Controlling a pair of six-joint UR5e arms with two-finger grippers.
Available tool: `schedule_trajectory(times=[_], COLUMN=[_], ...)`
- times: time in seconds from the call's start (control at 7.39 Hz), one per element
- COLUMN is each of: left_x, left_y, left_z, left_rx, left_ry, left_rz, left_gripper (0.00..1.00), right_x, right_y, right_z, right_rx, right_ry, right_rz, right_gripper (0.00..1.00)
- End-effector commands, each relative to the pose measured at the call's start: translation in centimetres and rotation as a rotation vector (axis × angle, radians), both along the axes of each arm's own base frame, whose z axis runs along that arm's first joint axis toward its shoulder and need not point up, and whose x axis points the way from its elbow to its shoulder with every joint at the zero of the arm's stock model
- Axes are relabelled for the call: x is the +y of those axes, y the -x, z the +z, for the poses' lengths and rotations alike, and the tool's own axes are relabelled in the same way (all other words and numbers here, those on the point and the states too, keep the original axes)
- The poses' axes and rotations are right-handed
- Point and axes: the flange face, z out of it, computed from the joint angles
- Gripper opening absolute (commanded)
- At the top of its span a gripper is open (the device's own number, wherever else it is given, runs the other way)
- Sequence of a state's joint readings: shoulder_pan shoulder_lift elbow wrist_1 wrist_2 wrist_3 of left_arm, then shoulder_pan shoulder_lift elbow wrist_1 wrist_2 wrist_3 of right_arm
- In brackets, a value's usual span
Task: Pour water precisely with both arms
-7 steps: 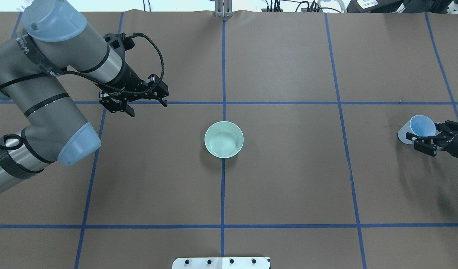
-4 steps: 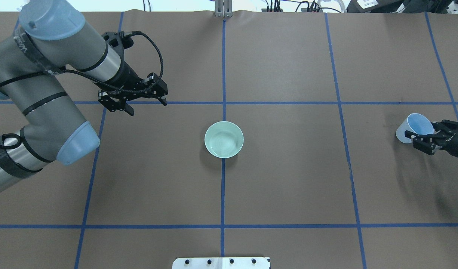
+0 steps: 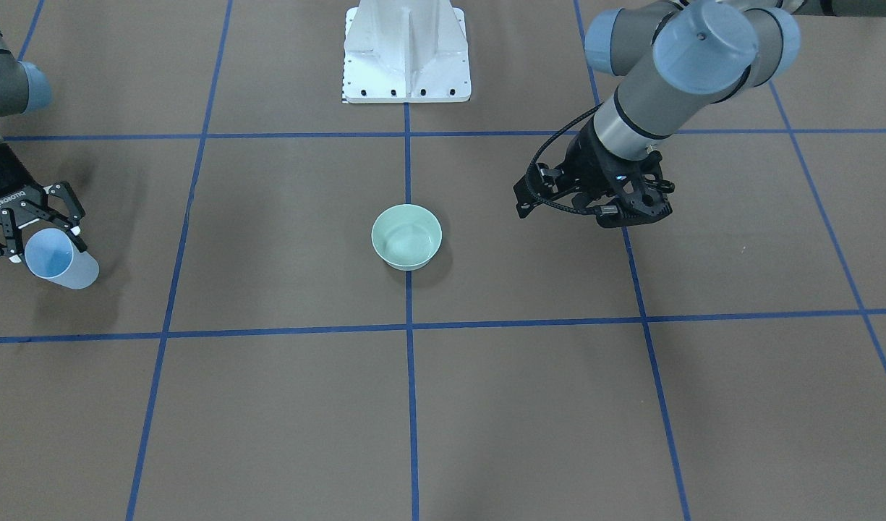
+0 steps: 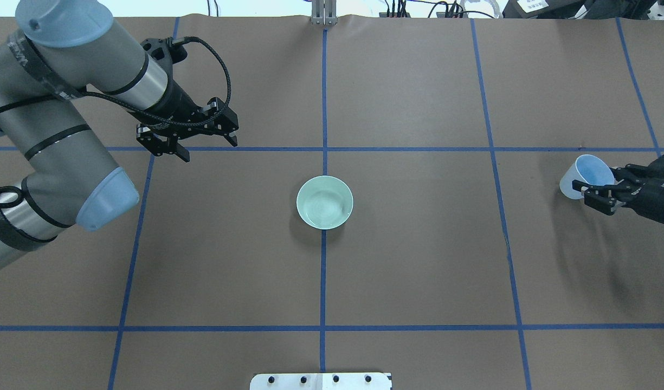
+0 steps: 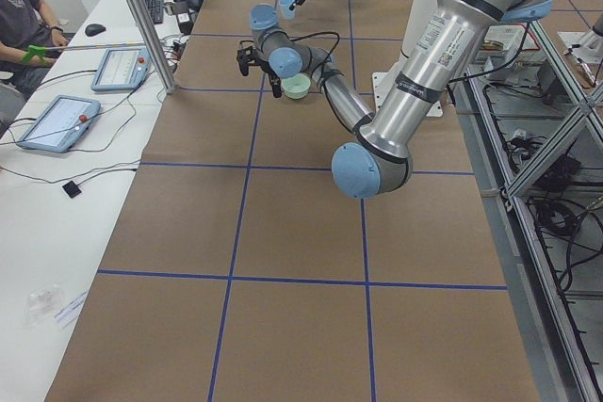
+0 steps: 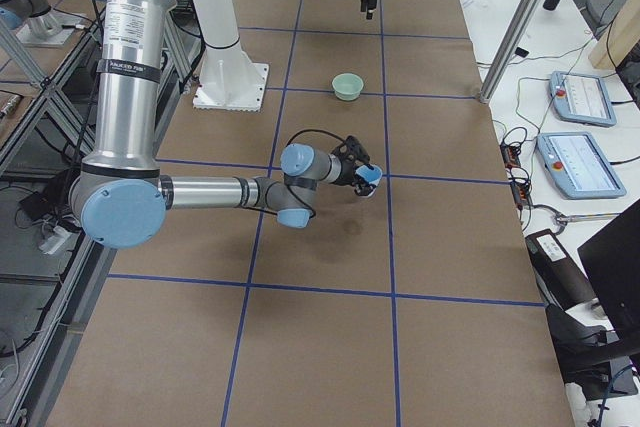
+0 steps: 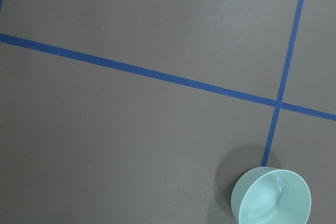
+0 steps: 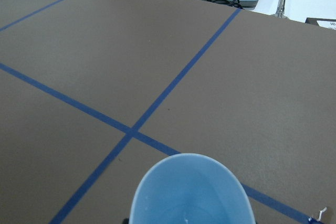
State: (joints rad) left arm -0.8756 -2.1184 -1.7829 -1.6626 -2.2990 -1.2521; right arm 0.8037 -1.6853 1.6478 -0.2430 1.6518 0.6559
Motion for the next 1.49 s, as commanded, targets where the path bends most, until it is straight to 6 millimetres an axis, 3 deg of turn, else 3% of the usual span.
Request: schedule_trajectory(times=[0.0, 0.14, 0.41, 0.68, 0.81, 0.95, 1.08, 1.35], left_x=[-1.9, -3.3, -5.6, -6.9, -6.8, -6.7, -6.7, -6.4], left_y=[0.4, 1.5, 6.9, 10.0, 10.1, 10.1, 10.1, 10.0], left_z=[2.0, 4.6, 10.7, 13.8, 13.7, 13.7, 13.6, 13.5], left_rx=[-0.030, -0.063, -0.124, -0.155, -0.141, -0.136, -0.135, -0.119], left_ry=[-0.048, -0.111, -0.215, -0.249, -0.238, -0.237, -0.237, -0.231], left_rz=[0.029, 0.066, 0.110, 0.135, 0.142, 0.146, 0.145, 0.154], left_gripper=[1.00, 1.00, 1.00, 1.00, 1.00, 1.00, 1.00, 1.00], right_x=[-2.1, -1.8, 0.9, 4.5, 5.0, 6.3, 6.2, 5.5], right_y=[2.0, 4.3, 12.3, 21.2, 23.8, 26.0, 29.2, 32.9], right_z=[-8.8, -12.1, -20.7, -27.7, -31.9, -33.8, -35.0, -39.2], right_rx=[0.051, 0.079, 0.171, 0.306, 0.403, 0.494, 0.586, 0.802], right_ry=[0.040, 0.055, 0.043, 0.040, 0.070, 0.076, 0.069, 0.040], right_rz=[0.021, -0.011, -0.024, -0.053, -0.083, -0.108, -0.121, -0.202], right_gripper=[0.45, 0.45, 0.45, 0.45, 0.45, 0.45, 0.45, 0.43])
